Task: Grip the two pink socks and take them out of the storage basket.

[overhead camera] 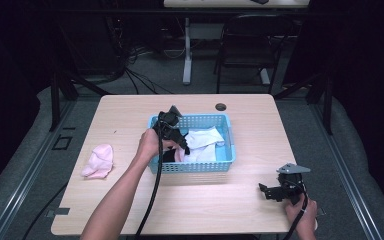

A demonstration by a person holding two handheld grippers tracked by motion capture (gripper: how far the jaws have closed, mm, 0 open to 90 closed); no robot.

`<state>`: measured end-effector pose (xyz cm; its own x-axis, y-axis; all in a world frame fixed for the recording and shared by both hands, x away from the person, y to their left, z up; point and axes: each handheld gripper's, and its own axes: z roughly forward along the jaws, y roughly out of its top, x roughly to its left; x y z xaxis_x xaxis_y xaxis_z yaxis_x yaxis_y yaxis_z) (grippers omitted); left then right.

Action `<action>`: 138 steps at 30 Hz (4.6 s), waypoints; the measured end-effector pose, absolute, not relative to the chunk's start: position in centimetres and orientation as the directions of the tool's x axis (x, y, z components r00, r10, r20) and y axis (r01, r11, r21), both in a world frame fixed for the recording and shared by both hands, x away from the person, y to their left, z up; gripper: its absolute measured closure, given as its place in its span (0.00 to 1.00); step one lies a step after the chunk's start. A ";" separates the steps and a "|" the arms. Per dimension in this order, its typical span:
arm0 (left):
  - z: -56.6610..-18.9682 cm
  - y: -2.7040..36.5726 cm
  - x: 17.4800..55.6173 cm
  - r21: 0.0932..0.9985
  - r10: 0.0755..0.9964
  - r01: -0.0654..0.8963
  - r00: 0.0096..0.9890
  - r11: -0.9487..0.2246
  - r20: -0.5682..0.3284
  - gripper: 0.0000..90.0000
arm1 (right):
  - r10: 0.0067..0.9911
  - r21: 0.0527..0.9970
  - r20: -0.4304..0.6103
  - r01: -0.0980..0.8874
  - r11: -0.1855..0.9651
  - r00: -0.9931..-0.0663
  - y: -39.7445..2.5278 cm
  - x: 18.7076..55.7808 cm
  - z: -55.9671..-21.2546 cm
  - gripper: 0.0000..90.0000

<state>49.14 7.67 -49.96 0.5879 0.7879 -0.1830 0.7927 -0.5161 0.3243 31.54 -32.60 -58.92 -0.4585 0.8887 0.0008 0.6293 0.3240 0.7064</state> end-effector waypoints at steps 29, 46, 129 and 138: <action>-51.2 7.4 49.5 0.269 0.791 0.795 0.593 -0.544 -0.154 0.92 | 0.889 0.706 0.001 0.630 0.324 -0.459 -32.6 31.5 -58.9 0.00; -45.4 9.0 48.1 0.378 0.769 0.748 0.626 -0.545 -0.129 0.93 | 0.889 0.706 0.001 0.630 0.323 -0.458 -32.6 31.5 -58.9 0.00; -46.6 29.8 43.6 0.380 0.951 0.900 0.280 -0.213 -0.129 0.51 | 0.889 0.706 0.001 0.630 0.324 -0.459 -32.6 31.5 -58.9 0.00; -46.1 29.7 38.9 0.447 0.947 0.854 0.317 -0.265 -0.044 0.16 | 0.889 0.707 0.001 0.629 0.324 -0.459 -32.6 31.5 -58.9 0.00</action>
<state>38.95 29.72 -46.09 0.3169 0.9474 -0.0439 0.8545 -0.2651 0.4468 31.55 -32.60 -58.92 -0.4586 0.8886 0.0011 0.6292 0.3239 0.7065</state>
